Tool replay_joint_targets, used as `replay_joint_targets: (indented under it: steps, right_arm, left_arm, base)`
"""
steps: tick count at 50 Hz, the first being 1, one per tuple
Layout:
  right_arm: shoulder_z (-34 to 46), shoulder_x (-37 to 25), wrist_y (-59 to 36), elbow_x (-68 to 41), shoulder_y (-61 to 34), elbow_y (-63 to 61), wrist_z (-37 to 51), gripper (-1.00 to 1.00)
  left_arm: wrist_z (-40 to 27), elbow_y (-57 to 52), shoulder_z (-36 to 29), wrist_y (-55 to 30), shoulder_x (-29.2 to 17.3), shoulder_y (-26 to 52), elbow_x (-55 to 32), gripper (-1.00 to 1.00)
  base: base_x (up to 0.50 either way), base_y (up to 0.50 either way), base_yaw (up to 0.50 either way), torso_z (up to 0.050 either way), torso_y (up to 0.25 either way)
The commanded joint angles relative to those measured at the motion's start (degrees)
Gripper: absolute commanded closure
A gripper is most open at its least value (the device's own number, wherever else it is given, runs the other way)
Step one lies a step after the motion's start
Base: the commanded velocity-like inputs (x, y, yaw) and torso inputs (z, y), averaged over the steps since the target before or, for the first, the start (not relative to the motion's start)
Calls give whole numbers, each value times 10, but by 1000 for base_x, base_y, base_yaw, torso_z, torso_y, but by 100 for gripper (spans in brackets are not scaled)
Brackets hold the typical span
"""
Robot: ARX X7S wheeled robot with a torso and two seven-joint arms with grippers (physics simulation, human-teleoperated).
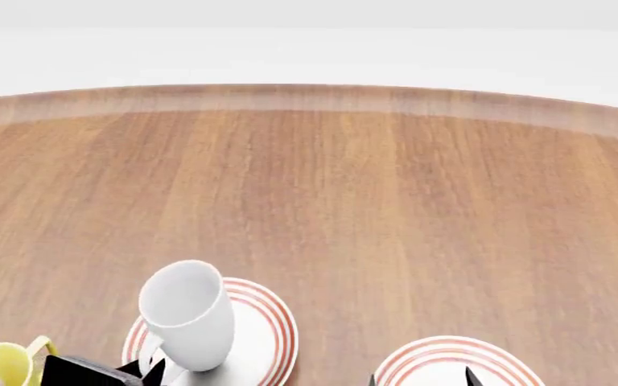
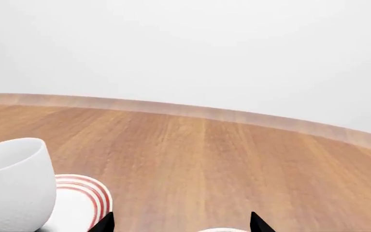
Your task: Put the white mug on the left plate.
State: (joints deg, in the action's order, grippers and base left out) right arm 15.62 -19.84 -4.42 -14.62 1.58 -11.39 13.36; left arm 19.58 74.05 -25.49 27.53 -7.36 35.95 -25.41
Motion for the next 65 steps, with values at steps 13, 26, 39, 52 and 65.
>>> replay_joint_targets:
  steps: [13,26,39,52,65]
  right_arm:
    - [-1,-3,7,-6,2,3,2,-100]
    - [1,-3,6,-9,0,1,4,-100]
    - [-4,-7,5,-16,5,-38,13,-100]
    - [-7,-24,0,7,36,-111,40,-100]
    - [-8,-38,16,16,80,-173,51,-100]
  left_arm:
    - [4,9,122,-12,17,8,90,-100]
    - [17,2,154,5,20,-2,125,-100]
    - [-45,-439,136,-169,-26,-175,115,-100]
    - [-94,-727,131,-227,-70,-297,119,-100]
    - [-108,-867,133,-190,-98,-407,122,-100]
  base:
    - [0,0,0,0,0]
    - [0,0,0,0,0]
    - [0,0,0,0,0]
    - [0,0,0,0,0]
    - [0,0,0,0,0]
